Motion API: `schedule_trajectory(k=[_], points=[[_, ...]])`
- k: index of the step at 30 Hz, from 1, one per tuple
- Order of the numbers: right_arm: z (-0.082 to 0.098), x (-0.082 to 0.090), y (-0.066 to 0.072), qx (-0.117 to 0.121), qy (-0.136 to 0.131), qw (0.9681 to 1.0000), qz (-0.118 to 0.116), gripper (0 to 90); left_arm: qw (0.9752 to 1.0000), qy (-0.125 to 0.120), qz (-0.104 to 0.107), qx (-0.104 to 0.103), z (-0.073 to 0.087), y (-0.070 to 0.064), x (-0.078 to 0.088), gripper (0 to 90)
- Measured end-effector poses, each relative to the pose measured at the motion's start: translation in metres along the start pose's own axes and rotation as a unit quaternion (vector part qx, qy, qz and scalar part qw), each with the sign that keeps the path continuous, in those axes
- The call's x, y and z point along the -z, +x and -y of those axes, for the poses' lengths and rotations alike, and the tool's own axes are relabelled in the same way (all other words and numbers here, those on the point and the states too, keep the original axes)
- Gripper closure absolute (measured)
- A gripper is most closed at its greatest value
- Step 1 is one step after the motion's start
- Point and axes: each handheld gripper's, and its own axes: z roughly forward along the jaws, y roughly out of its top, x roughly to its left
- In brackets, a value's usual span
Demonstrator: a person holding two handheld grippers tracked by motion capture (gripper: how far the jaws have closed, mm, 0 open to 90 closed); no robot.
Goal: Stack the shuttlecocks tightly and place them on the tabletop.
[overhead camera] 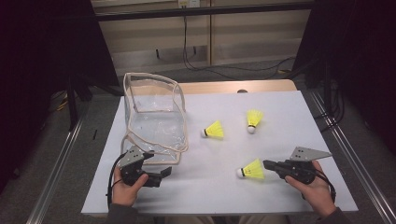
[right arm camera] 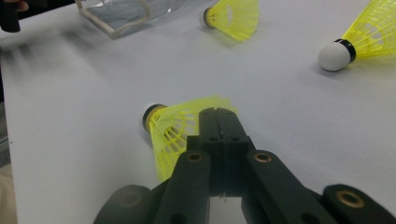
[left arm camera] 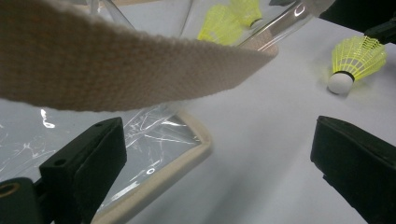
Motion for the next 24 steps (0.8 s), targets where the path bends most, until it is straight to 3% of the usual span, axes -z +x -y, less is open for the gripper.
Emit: schedule_trajectory(k=[9,15,21,24], points=[[-0.004,0.009,0.0,-0.018,-0.023,0.9996,-0.002,80.2,1.0,-0.001,0.002,-0.003,0.0,-0.001,-0.001,3.6],[-0.006,0.008,0.003,-0.028,-0.036,0.9988,-0.016,62.6,1.0,-0.001,-0.001,-0.001,0.0,-0.001,0.0,3.6],[-0.005,0.002,0.008,-0.025,-0.024,0.9988,-0.036,49.3,1.0,-0.002,-0.001,0.0,0.0,-0.001,0.0,3.6],[-0.005,-0.001,0.01,-0.024,-0.02,0.999,-0.034,41.3,1.0,-0.002,-0.001,0.0,0.0,0.0,0.0,3.6]])
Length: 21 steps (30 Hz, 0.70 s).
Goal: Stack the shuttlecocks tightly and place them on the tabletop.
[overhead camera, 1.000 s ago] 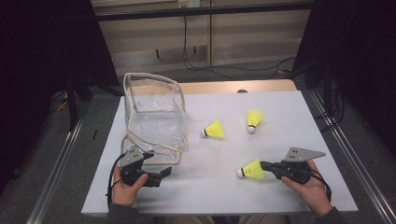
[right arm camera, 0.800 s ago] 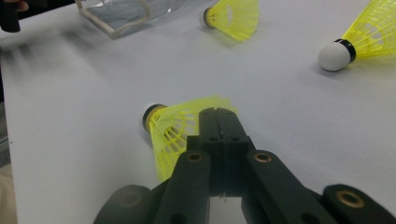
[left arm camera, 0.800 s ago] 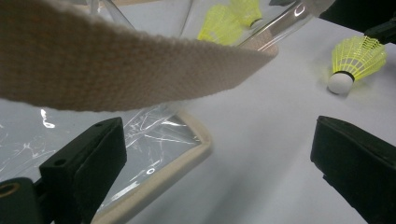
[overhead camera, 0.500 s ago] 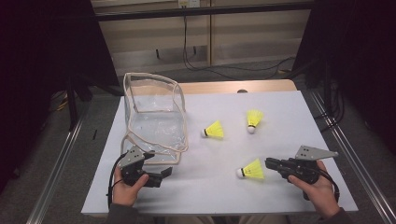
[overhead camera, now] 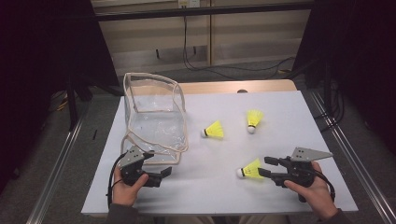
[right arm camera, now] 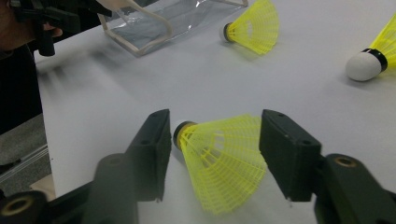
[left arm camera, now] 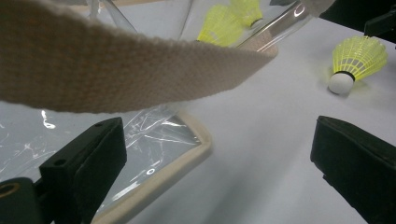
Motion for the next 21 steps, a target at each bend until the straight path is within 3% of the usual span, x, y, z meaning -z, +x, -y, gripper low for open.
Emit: schedule_trajectory(k=[8,21], points=[[0.003,-0.007,0.003,0.006,0.016,0.9997,-0.016,38.8,1.0,-0.001,0.0,0.001,0.0,0.0,0.0,3.6],[0.007,-0.014,0.005,0.015,0.042,0.9986,-0.029,52.3,1.0,-0.001,0.0,0.0,0.0,0.0,0.0,3.6]])
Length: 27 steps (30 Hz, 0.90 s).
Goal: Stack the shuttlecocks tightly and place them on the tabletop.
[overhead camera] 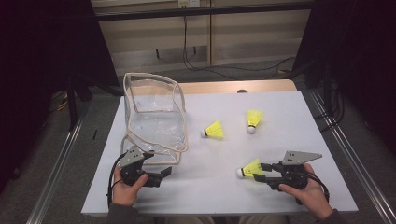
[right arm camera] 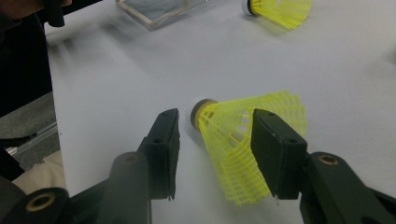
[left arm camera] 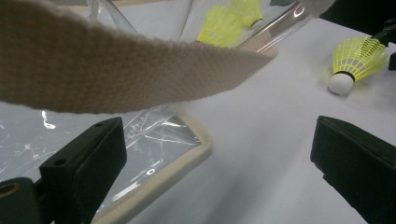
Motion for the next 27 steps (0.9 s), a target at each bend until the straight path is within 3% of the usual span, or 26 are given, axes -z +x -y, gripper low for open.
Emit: schedule_trajectory(k=[27], points=[[0.0,-0.013,0.002,0.02,0.03,0.9993,-0.01,75.9,1.0,0.0,0.0,-0.001,0.0,0.0,0.0,3.6]])
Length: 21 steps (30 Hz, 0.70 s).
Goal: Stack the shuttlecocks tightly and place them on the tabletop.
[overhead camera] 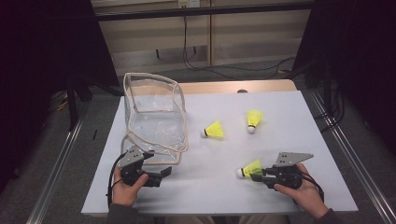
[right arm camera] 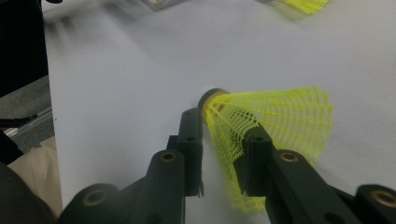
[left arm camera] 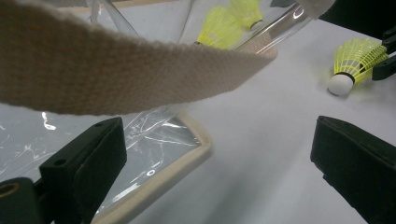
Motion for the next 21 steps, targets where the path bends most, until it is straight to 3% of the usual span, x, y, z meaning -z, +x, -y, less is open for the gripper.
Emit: schedule_trajectory(k=[8,21], points=[[-0.0007,-0.0039,-0.0002,-0.001,0.013,0.9999,-0.002,86.4,1.0,-0.001,-0.001,0.0,0.0001,0.0001,-0.0001,3.6],[-0.0062,0.0021,-0.0023,0.001,-0.003,1.0,-0.007,87.8,1.0,-0.002,-0.002,0.0,0.0001,0.0,0.0003,3.6]])
